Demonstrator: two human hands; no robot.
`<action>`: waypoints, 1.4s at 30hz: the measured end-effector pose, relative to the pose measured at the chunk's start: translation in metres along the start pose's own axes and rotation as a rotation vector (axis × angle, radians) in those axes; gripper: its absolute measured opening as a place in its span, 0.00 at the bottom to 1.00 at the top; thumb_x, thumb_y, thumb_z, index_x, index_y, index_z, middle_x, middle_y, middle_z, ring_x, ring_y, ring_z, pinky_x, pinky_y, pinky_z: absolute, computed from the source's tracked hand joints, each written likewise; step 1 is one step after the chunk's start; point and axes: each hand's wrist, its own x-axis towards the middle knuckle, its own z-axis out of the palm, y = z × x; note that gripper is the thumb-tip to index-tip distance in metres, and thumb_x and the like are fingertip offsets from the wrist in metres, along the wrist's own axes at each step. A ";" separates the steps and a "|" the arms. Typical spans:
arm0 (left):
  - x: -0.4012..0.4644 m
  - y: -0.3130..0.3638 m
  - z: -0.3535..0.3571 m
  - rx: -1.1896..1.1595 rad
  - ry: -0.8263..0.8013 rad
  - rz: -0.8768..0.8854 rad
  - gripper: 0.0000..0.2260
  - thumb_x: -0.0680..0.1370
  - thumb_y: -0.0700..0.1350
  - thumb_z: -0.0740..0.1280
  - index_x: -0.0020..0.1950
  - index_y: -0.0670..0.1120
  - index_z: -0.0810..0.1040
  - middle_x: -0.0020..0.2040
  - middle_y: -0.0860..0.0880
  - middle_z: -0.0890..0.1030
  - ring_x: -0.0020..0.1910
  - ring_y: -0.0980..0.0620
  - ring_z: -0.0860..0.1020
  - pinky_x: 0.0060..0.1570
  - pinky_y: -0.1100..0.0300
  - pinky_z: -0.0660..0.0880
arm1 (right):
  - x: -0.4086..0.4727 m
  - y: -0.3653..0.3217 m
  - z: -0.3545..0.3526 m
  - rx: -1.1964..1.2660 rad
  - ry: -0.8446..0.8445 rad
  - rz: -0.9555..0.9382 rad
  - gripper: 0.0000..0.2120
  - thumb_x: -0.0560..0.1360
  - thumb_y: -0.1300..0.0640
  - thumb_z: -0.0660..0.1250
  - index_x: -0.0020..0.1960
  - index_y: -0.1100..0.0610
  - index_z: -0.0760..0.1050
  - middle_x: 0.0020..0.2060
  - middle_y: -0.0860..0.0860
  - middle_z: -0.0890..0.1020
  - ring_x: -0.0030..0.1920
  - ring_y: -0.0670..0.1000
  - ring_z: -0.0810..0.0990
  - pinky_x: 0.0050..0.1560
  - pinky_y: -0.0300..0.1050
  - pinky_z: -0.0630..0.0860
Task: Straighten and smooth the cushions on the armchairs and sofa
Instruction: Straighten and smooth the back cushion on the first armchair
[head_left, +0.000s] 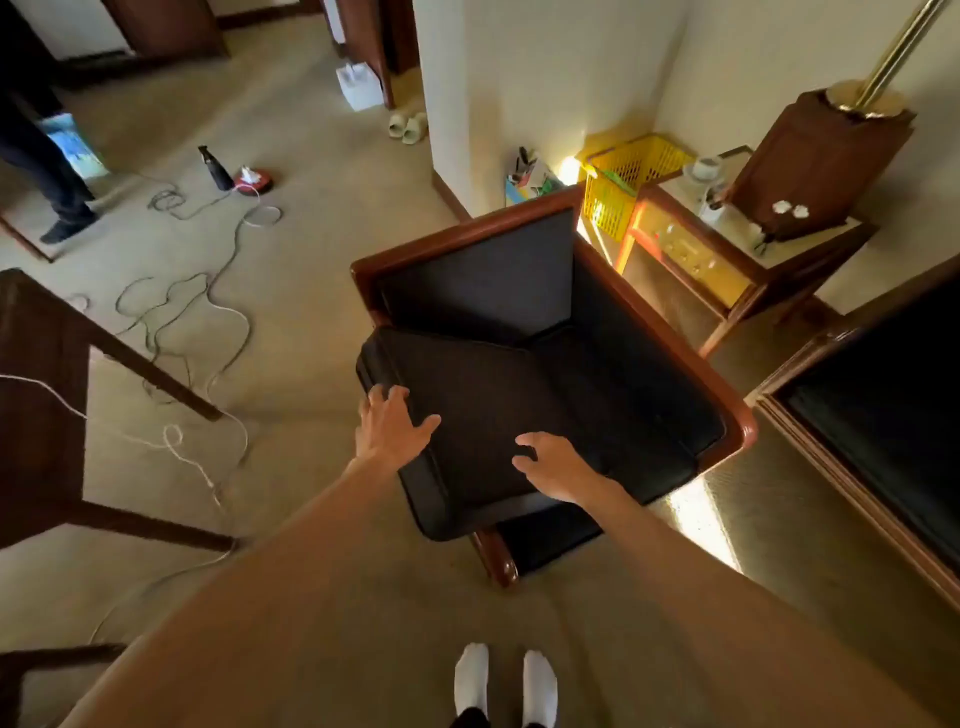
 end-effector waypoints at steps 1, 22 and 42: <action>-0.002 -0.003 0.004 -0.015 0.001 -0.033 0.32 0.74 0.60 0.70 0.72 0.46 0.66 0.75 0.41 0.61 0.74 0.38 0.61 0.69 0.41 0.66 | 0.000 0.001 0.010 -0.005 -0.004 0.003 0.25 0.82 0.53 0.61 0.76 0.57 0.63 0.76 0.55 0.64 0.75 0.55 0.63 0.73 0.49 0.63; 0.007 -0.037 0.057 -0.742 -0.277 -0.551 0.50 0.61 0.59 0.80 0.76 0.60 0.54 0.72 0.51 0.69 0.68 0.42 0.71 0.63 0.35 0.71 | 0.006 0.018 0.099 -0.124 -0.019 -0.034 0.40 0.76 0.57 0.68 0.80 0.53 0.47 0.80 0.52 0.49 0.78 0.55 0.54 0.74 0.54 0.64; 0.067 0.156 0.000 -0.226 -0.377 0.247 0.30 0.74 0.43 0.72 0.75 0.43 0.66 0.54 0.47 0.82 0.53 0.49 0.81 0.50 0.54 0.80 | -0.007 0.054 -0.055 0.185 0.604 0.104 0.53 0.58 0.46 0.80 0.73 0.46 0.51 0.68 0.47 0.66 0.68 0.53 0.69 0.64 0.59 0.73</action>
